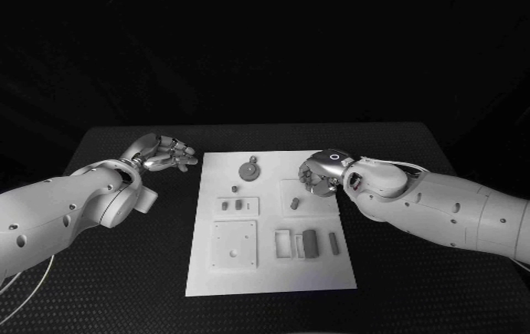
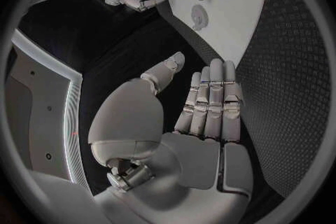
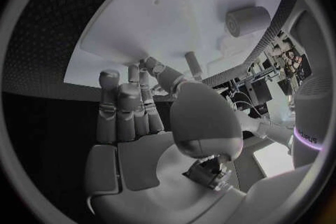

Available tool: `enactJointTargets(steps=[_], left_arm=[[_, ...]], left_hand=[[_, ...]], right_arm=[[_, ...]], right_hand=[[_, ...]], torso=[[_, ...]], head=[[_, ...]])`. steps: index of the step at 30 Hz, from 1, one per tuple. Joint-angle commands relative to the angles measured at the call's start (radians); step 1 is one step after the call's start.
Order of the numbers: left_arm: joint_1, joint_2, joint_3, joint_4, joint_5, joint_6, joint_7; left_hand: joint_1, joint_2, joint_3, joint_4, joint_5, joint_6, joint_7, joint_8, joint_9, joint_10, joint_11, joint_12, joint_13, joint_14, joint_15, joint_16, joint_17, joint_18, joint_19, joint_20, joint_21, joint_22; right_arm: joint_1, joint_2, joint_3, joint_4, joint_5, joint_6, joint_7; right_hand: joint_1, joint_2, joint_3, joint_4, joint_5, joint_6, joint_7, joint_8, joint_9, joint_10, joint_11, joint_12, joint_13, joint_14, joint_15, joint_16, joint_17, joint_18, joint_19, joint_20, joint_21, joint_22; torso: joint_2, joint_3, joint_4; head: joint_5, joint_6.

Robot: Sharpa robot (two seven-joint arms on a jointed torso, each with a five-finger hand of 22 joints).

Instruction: Assemble the parts on the task board

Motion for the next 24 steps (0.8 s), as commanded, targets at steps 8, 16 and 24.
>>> enactJointTargets(steps=[8, 16, 24], left_arm=[[0.001, -0.002, 0.001, 0.000, 0.005, 0.017, 0.012], [0.001, -0.001, 0.001, -0.002, 0.002, 0.016, 0.012], [0.001, 0.000, 0.001, -0.003, -0.002, 0.016, 0.012]], left_hand=[[-0.002, 0.002, -0.005, 0.000, 0.000, -0.004, 0.003, 0.007, -0.001, -0.003, -0.002, 0.004, -0.003, 0.007, 0.000, -0.006, 0.009, -0.008, 0.002, -0.001, 0.006, -0.004], [0.000, 0.003, -0.006, -0.001, 0.000, -0.005, 0.003, 0.007, -0.001, -0.001, -0.003, 0.005, -0.004, 0.012, -0.002, -0.006, 0.015, -0.007, 0.008, -0.002, 0.008, -0.005], [0.002, 0.003, -0.006, -0.002, 0.000, -0.005, 0.003, 0.007, -0.002, -0.002, -0.003, 0.004, -0.004, 0.013, -0.002, -0.007, 0.017, -0.006, 0.009, -0.003, 0.008, -0.006]], right_arm=[[-0.014, -0.001, -0.010, 0.002, -0.057, 0.045, -0.016], [-0.015, 0.000, -0.010, 0.009, -0.082, 0.011, -0.031], [-0.019, 0.001, -0.010, 0.023, -0.097, -0.023, -0.035]], right_hand=[[0.015, 0.011, -0.003, -0.003, 0.001, 0.024, -0.007, 0.014, 0.005, 0.096, -0.015, 0.006, 0.014, 0.005, -0.013, -0.006, 0.002, 0.048, 0.001, -0.011, 0.002, 0.015], [0.035, 0.017, -0.002, -0.004, 0.001, 0.050, -0.018, 0.027, 0.012, 0.125, -0.027, 0.008, 0.028, 0.014, -0.026, -0.009, 0.004, 0.048, 0.008, -0.015, 0.005, 0.015], [0.057, 0.020, 0.002, -0.003, 0.001, 0.070, -0.025, 0.037, 0.019, 0.151, -0.037, 0.009, 0.038, 0.020, -0.035, -0.011, 0.007, 0.048, 0.014, -0.019, 0.008, 0.015]], torso=[[0.000, 0.0005, -0.0001], [0.000, 0.0014, -0.0008], [0.000, 0.0004, 0.0005]], head=[[-0.002, -0.003], [-0.002, -0.004], [-0.003, -0.004]])
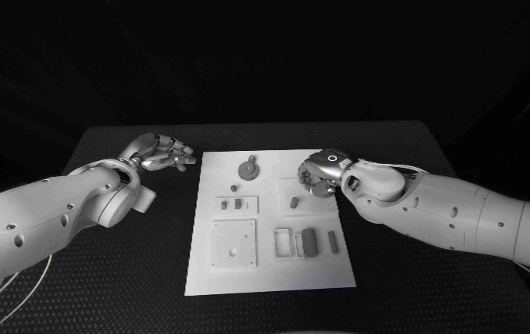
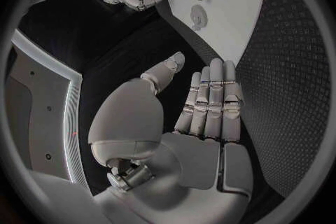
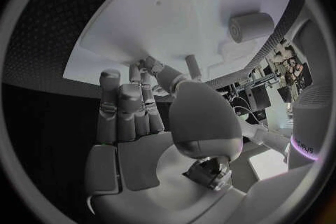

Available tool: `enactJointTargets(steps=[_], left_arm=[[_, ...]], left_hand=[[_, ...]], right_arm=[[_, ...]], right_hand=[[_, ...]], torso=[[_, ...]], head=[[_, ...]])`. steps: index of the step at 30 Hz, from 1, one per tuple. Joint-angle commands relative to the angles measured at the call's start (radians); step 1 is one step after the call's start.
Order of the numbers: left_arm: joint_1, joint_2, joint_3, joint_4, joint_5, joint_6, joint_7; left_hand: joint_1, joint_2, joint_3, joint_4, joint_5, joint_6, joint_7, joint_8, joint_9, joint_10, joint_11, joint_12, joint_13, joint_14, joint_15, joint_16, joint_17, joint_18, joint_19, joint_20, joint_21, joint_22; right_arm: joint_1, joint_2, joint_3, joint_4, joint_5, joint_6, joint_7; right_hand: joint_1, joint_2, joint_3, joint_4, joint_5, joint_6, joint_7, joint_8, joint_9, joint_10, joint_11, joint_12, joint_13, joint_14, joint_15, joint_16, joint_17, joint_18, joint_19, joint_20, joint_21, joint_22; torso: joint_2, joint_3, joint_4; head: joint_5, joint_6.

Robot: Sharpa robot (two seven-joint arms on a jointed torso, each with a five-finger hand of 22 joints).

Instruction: Assemble the parts on the task board

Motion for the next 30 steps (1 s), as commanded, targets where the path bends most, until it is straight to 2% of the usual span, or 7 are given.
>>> enactJointTargets(steps=[1, 24, 30], left_arm=[[0.001, 0.001, 0.001, 0.000, -0.001, 0.011, 0.013], [0.001, -0.001, 0.001, -0.008, -0.002, 0.013, 0.013], [0.001, -0.002, 0.001, -0.006, -0.002, 0.015, 0.012]], left_hand=[[0.002, 0.003, -0.006, -0.002, 0.000, -0.005, 0.003, 0.003, -0.002, -0.002, -0.002, 0.004, -0.001, 0.006, -0.002, -0.007, 0.002, -0.006, 0.006, 0.001, 0.004, -0.001], [0.004, 0.004, -0.007, -0.003, 0.003, -0.006, 0.003, 0.003, -0.002, -0.005, -0.001, 0.003, -0.003, 0.007, -0.001, -0.011, 0.007, -0.007, 0.007, 0.001, 0.003, -0.004], [0.003, 0.004, -0.007, -0.003, 0.003, -0.006, 0.003, 0.003, -0.002, -0.005, -0.001, 0.003, -0.004, 0.007, -0.001, -0.011, 0.008, -0.007, 0.007, 0.001, 0.003, -0.005]], right_arm=[[-0.009, 0.003, -0.006, 0.007, -0.029, 0.005, -0.004], [-0.009, -0.015, -0.005, 0.042, -0.051, -0.055, -0.034], [-0.009, -0.021, 0.005, 0.059, -0.054, -0.071, -0.041]], right_hand=[[0.012, 0.001, 0.002, -0.003, 0.001, 0.008, 0.000, 0.006, 0.004, 0.124, -0.018, 0.006, 0.003, -0.001, -0.008, -0.007, 0.002, 0.048, 0.005, -0.005, 0.004, 0.015], [0.017, -0.003, 0.001, -0.003, 0.001, 0.020, -0.005, 0.011, 0.009, 0.143, -0.024, 0.005, 0.009, 0.002, -0.014, -0.006, 0.006, 0.048, 0.010, -0.007, 0.008, 0.016], [0.015, -0.008, 0.000, -0.003, 0.001, 0.025, -0.008, 0.013, 0.011, 0.150, -0.027, 0.005, 0.011, 0.003, -0.017, -0.005, 0.008, 0.048, 0.013, -0.006, 0.010, 0.016]], torso=[[0.000, -0.0005, 0.0009], [0.000, -0.0006, 0.0000], [0.000, -0.0008, -0.0004]], head=[[0.000, 0.000], [0.001, 0.000], [0.002, 0.002]])
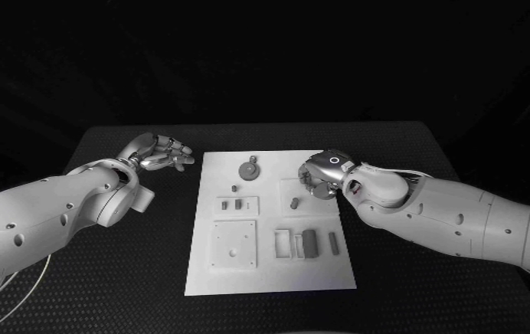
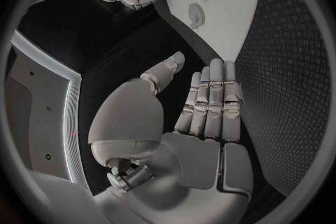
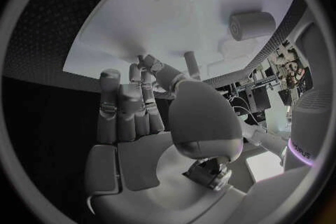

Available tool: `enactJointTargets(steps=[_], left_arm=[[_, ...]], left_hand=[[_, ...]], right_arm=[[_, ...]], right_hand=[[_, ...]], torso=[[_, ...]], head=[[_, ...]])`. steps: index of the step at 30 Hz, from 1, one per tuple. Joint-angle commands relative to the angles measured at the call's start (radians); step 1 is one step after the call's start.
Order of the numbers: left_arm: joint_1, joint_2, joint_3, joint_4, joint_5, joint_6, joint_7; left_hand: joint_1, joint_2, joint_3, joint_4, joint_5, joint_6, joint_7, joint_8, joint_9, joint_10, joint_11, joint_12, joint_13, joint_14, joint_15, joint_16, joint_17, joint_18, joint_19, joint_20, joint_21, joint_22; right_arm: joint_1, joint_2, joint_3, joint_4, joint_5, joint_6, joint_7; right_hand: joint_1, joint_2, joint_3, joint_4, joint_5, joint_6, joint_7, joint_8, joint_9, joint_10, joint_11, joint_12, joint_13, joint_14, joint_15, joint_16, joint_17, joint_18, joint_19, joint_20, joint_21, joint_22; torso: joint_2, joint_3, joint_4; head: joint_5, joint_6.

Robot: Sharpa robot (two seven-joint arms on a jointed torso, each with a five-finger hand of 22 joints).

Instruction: Assemble the parts on the task board

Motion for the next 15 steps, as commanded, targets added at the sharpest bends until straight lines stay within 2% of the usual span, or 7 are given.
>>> enactJointTargets(steps=[1, 3, 6, 15], left_arm=[[0.001, 0.001, 0.001, 0.002, -0.001, 0.015, 0.012], [0.001, 0.002, 0.001, 0.001, -0.001, 0.030, 0.017], [0.001, 0.004, 0.001, 0.000, -0.001, 0.049, 0.017], [0.001, 0.005, 0.001, -0.006, -0.001, 0.054, 0.017]], left_hand=[[0.003, 0.004, -0.005, 0.000, 0.003, -0.006, 0.003, 0.003, -0.002, -0.005, -0.001, 0.003, -0.002, 0.007, -0.001, -0.006, 0.002, -0.007, 0.007, 0.001, 0.003, -0.002], [0.003, 0.003, -0.005, 0.000, 0.003, -0.006, 0.003, 0.003, -0.002, -0.005, -0.001, 0.003, -0.002, 0.007, -0.001, -0.006, 0.002, -0.007, 0.007, 0.001, 0.003, -0.002], [0.002, 0.000, -0.007, -0.001, 0.004, -0.010, 0.001, 0.002, -0.003, -0.011, 0.001, 0.001, -0.004, 0.005, 0.000, -0.010, 0.006, -0.007, 0.006, 0.002, 0.001, -0.005], [0.002, -0.002, -0.010, -0.002, 0.004, -0.014, 0.001, 0.000, -0.004, -0.021, 0.004, -0.001, -0.009, 0.005, 0.002, -0.016, 0.013, -0.007, 0.005, 0.002, 0.001, -0.008]], right_arm=[[0.001, 0.000, 0.007, 0.015, -0.019, -0.025, 0.001], [0.004, -0.002, 0.012, 0.018, -0.018, -0.027, 0.005], [0.017, -0.005, 0.014, 0.021, -0.014, -0.029, 0.005], [0.044, -0.027, 0.021, 0.054, 0.010, -0.012, 0.003]], right_hand=[[0.001, -0.004, 0.001, -0.001, 0.001, 0.009, 0.002, 0.004, 0.002, 0.145, -0.025, 0.002, 0.002, -0.005, -0.010, -0.005, 0.002, 0.053, 0.002, -0.003, 0.006, 0.016], [0.001, -0.005, 0.001, -0.001, 0.001, 0.009, 0.002, 0.004, 0.003, 0.145, -0.025, 0.002, 0.002, -0.004, -0.010, -0.005, 0.002, 0.053, 0.003, -0.003, 0.006, 0.017], [0.000, -0.005, 0.001, -0.001, 0.001, 0.010, 0.001, 0.004, 0.003, 0.146, -0.025, 0.001, 0.002, -0.004, -0.010, -0.005, 0.002, 0.053, 0.003, -0.003, 0.007, 0.017], [-0.001, -0.006, 0.001, -0.001, 0.001, 0.011, 0.001, 0.004, 0.004, 0.148, -0.026, 0.001, 0.003, -0.004, -0.011, -0.005, 0.003, 0.053, 0.004, -0.002, 0.007, 0.016]], torso=[[0.000, 0.0003, -0.0006], [0.000, 0.0003, -0.0005], [0.000, -0.0005, 0.0009], [-0.001, 0.0000, -0.0004]], head=[[0.000, 0.002], [0.001, 0.002], [0.002, 0.002], [0.001, 0.003]])
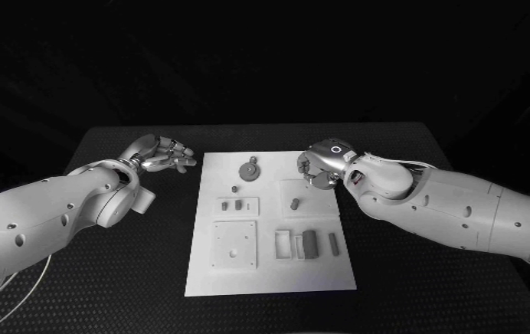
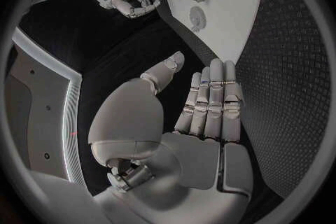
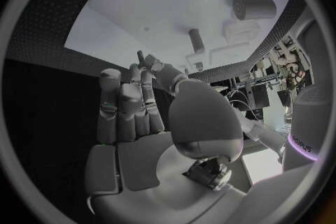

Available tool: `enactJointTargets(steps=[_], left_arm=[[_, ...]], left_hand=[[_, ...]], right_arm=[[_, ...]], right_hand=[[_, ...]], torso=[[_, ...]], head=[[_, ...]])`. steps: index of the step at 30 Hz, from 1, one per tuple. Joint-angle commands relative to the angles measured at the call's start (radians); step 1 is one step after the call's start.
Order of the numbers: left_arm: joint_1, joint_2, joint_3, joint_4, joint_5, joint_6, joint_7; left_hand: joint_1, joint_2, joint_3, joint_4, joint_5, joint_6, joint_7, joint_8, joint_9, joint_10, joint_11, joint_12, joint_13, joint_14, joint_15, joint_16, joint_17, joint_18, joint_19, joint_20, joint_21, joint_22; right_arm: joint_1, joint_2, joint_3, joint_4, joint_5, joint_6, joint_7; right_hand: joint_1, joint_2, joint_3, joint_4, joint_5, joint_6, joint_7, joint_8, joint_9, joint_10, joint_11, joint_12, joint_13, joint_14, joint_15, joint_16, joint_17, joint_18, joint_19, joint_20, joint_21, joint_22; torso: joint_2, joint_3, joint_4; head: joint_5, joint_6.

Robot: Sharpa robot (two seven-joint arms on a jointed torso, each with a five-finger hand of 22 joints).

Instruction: Assemble the parts on the task board

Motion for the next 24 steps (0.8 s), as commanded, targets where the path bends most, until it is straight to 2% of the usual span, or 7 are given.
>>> enactJointTargets(steps=[1, 4, 8, 14, 19, 21, 24], left_arm=[[0.001, 0.002, 0.001, 0.000, -0.001, 0.024, 0.015], [0.001, 0.003, 0.001, -0.001, -0.001, 0.024, 0.015], [0.001, 0.016, 0.001, -0.019, -0.001, 0.023, 0.019], [0.001, 0.032, 0.001, -0.045, 0.003, 0.022, 0.023], [0.000, 0.029, 0.000, -0.049, 0.004, 0.022, 0.024], [0.001, 0.026, 0.000, -0.044, 0.006, 0.019, 0.026], [0.001, 0.023, 0.000, -0.038, 0.008, 0.018, 0.031]], left_hand=[[0.002, -0.002, -0.007, 0.001, 0.004, -0.007, 0.001, 0.000, -0.002, -0.008, -0.001, -0.001, -0.001, 0.005, 0.001, -0.007, 0.002, -0.007, 0.005, 0.003, 0.001, -0.001], [0.002, -0.001, -0.007, 0.001, 0.004, -0.007, 0.001, 0.000, -0.002, -0.009, -0.001, -0.001, -0.002, 0.005, 0.002, -0.008, 0.003, -0.007, 0.005, 0.003, 0.001, -0.002], [0.002, -0.001, -0.007, 0.002, 0.004, -0.008, 0.002, 0.000, -0.002, -0.010, -0.001, -0.001, -0.003, 0.005, 0.002, -0.009, 0.004, -0.007, 0.005, 0.003, 0.001, -0.002], [0.002, 0.000, -0.007, 0.002, 0.004, -0.008, 0.002, 0.000, -0.002, -0.011, -0.001, 0.000, -0.003, 0.006, 0.002, -0.009, 0.005, -0.007, 0.005, 0.003, 0.001, -0.003], [0.002, 0.000, -0.008, 0.002, 0.004, -0.008, 0.002, 0.000, -0.002, -0.011, -0.001, 0.000, -0.003, 0.006, 0.002, -0.010, 0.006, -0.007, 0.006, 0.003, 0.001, -0.003], [0.002, 0.000, -0.008, 0.002, 0.004, -0.008, 0.003, 0.000, -0.002, -0.011, -0.001, 0.000, -0.003, 0.006, 0.002, -0.010, 0.007, -0.007, 0.006, 0.003, 0.001, -0.003], [0.002, 0.000, -0.008, 0.002, 0.004, -0.008, 0.003, 0.000, -0.002, -0.011, -0.001, 0.000, -0.004, 0.006, 0.002, -0.010, 0.007, -0.007, 0.006, 0.003, 0.001, -0.004]], right_arm=[[0.006, -0.008, 0.005, 0.019, 0.009, 0.006, 0.002], [0.009, -0.012, 0.013, 0.035, 0.012, 0.006, 0.001], [0.010, -0.011, 0.022, 0.073, 0.043, 0.003, 0.005], [0.009, 0.003, 0.023, 0.134, 0.082, -0.046, 0.027], [0.000, 0.027, 0.023, 0.162, 0.104, -0.052, 0.041], [-0.008, 0.035, 0.023, 0.174, 0.110, -0.059, 0.047], [-0.015, 0.046, 0.023, 0.186, 0.115, -0.061, 0.053]], right_hand=[[-0.001, -0.006, 0.001, -0.001, 0.002, 0.006, -0.001, 0.004, 0.000, 0.144, -0.024, 0.001, 0.001, -0.006, -0.009, -0.005, 0.001, 0.053, 0.002, -0.004, 0.007, 0.016], [-0.001, -0.006, 0.001, -0.001, 0.002, 0.007, -0.001, 0.004, 0.000, 0.144, -0.024, 0.000, 0.001, -0.006, -0.009, -0.005, 0.001, 0.053, 0.002, -0.004, 0.007, 0.016], [-0.001, -0.006, 0.002, -0.001, 0.002, 0.007, -0.001, 0.004, 0.000, 0.145, -0.024, 0.000, 0.001, -0.006, -0.010, -0.005, 0.001, 0.053, 0.002, -0.004, 0.007, 0.016], [-0.001, -0.005, 0.002, -0.001, 0.002, 0.007, -0.001, 0.004, 0.000, 0.145, -0.024, -0.001, 0.002, -0.006, -0.010, -0.005, 0.002, 0.053, 0.002, -0.004, 0.007, 0.016], [0.000, -0.004, 0.003, -0.001, 0.002, 0.007, -0.002, 0.004, 0.001, 0.145, -0.025, -0.002, 0.002, -0.006, -0.010, -0.005, 0.002, 0.053, 0.002, -0.005, 0.007, 0.016], [0.000, -0.004, 0.003, -0.001, 0.002, 0.006, -0.002, 0.004, 0.001, 0.145, -0.025, -0.002, 0.002, -0.006, -0.010, -0.005, 0.002, 0.053, 0.002, -0.005, 0.007, 0.016], [0.000, -0.004, 0.004, -0.001, 0.002, 0.006, -0.001, 0.003, 0.001, 0.145, -0.025, -0.002, 0.002, -0.006, -0.010, -0.006, 0.002, 0.053, 0.002, -0.005, 0.007, 0.016]], torso=[[0.000, 0.0005, -0.0012], [0.000, -0.0003, -0.0012], [-0.003, 0.0000, -0.0010], [-0.012, -0.0001, 0.0035], [-0.020, 0.0042, 0.0059], [-0.024, 0.0039, 0.0056], [-0.029, 0.0024, 0.0076]], head=[[0.001, 0.001], [0.001, 0.001], [0.009, 0.003], [0.033, 0.001], [0.053, -0.001], [0.066, -0.006], [0.076, -0.013]])
